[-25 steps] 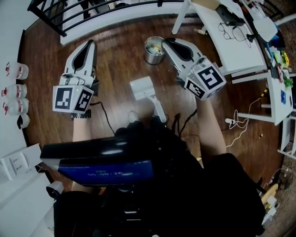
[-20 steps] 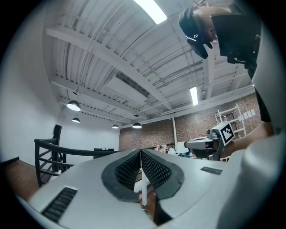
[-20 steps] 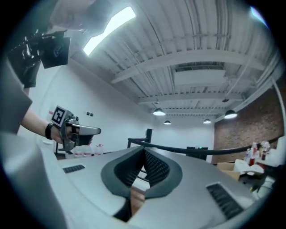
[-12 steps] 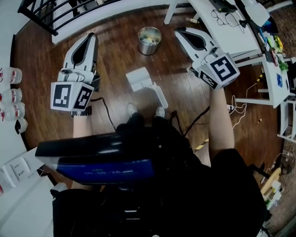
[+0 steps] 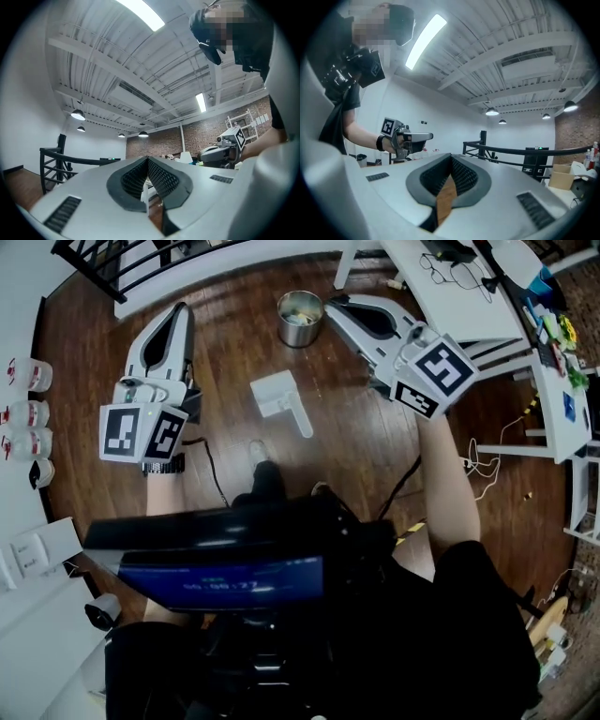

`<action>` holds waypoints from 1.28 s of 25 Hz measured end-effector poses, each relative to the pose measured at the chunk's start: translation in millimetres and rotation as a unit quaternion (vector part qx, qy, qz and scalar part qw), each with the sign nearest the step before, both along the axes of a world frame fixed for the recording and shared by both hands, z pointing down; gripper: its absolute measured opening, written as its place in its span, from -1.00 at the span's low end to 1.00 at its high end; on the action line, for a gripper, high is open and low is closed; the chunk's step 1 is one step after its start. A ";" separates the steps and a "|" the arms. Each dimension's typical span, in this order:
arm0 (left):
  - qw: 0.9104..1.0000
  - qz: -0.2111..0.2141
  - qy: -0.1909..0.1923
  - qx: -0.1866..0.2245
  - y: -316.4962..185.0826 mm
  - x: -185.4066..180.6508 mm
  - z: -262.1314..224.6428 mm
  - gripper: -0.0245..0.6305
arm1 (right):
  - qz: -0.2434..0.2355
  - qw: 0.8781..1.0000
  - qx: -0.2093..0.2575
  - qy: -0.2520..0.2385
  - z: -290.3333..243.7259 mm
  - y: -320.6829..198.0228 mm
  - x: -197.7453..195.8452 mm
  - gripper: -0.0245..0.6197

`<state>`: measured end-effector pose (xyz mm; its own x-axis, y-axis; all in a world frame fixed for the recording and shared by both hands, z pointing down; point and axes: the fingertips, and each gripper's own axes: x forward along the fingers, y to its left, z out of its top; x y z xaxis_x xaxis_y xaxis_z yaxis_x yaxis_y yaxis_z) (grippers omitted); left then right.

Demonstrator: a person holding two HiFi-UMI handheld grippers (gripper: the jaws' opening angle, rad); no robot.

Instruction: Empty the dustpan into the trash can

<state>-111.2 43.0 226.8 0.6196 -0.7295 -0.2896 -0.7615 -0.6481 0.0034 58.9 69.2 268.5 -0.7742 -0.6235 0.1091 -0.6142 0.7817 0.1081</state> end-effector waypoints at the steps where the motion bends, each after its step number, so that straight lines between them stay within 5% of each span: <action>1: 1.000 -0.006 0.000 0.000 14.5 7.8 0.5 -0.93 | -0.005 1.000 -0.003 0.000 3.6 12.7 3.8 -0.92; 15: 0.997 -0.061 -0.046 -0.009 168.1 53.0 -7.9 -0.93 | -0.072 0.997 -0.026 -0.026 19.4 144.2 1.6 -0.92; 32: 1.000 -0.021 -0.015 0.018 196.4 4.0 -34.5 -0.93 | -0.090 0.994 -0.025 -0.047 2.0 184.3 -67.4 -0.92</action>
